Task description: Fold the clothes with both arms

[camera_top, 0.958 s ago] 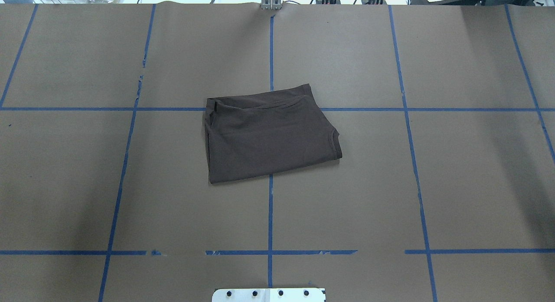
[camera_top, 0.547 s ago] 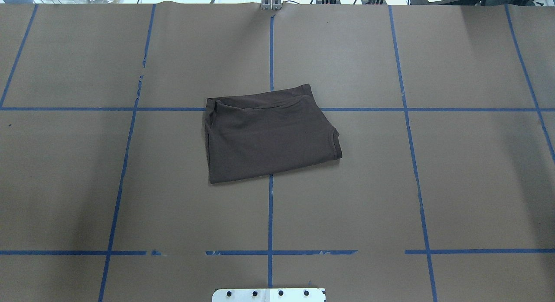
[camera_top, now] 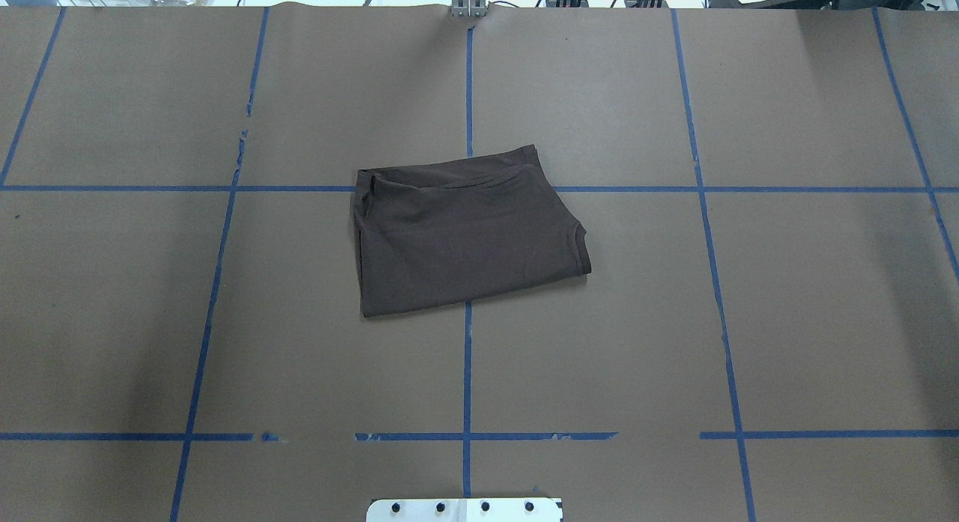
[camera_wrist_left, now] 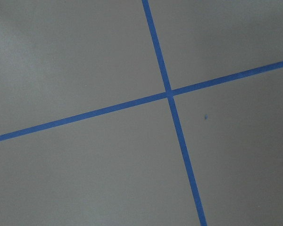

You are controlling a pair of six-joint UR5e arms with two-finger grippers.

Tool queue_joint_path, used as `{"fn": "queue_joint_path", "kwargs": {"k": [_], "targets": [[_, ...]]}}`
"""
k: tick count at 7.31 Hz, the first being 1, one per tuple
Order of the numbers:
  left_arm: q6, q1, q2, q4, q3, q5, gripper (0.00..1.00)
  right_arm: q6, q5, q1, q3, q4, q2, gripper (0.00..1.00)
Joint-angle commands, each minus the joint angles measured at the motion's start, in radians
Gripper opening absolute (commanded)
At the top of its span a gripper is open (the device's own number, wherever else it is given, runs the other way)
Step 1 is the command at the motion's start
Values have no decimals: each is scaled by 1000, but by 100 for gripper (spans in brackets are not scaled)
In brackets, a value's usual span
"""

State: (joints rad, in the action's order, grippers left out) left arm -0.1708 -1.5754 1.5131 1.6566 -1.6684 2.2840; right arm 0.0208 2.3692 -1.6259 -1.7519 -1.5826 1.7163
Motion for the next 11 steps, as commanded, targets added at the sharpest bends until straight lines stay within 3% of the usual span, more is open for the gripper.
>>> {"fn": "queue_joint_path", "kwargs": {"k": [1, 3, 5, 11], "targets": [[11, 0, -1, 0, 1, 6, 100, 4, -1, 0, 2, 16, 3, 100], [23, 0, 1, -5, 12, 9, 100, 5, -1, 0, -1, 16, 3, 100], [161, 2, 4, 5, 24, 9, 100, 7, 4, 0, -1, 16, 3, 100], [157, 2, 4, 9, 24, 11, 100, 8, 5, 0, -1, 16, 3, 100]]}}
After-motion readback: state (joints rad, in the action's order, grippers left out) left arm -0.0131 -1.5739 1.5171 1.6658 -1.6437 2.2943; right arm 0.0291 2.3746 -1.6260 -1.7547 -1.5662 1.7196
